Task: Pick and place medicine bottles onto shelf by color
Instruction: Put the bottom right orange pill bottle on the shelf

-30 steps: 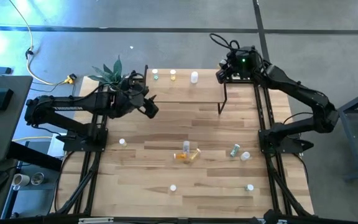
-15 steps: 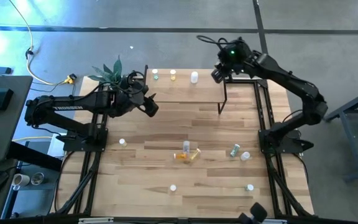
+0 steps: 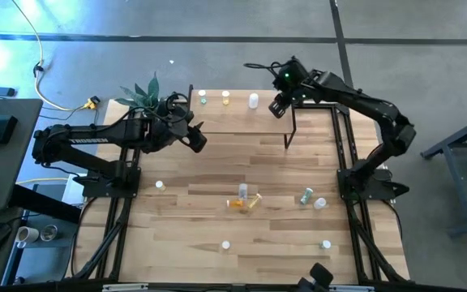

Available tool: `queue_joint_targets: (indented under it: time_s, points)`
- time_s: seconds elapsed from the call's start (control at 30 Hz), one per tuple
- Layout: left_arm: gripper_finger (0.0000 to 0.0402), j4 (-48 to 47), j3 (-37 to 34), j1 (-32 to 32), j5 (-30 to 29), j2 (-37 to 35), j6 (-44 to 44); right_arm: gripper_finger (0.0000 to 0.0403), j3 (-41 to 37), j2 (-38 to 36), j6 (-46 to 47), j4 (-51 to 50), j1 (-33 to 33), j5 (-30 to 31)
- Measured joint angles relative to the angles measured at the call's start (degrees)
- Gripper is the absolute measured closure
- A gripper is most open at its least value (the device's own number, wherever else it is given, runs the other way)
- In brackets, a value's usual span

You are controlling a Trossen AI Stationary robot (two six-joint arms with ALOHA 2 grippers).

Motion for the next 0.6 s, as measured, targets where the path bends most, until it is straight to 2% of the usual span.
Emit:
queue_joint_targets:
  time_s: [0.6]
  points:
    - [0.0172, 0.0, 0.0, 0.0, -0.1, 0.0, 0.1, 0.0294, -0.2, 1.8, 2.1, 0.4, 0.3, 0.1]
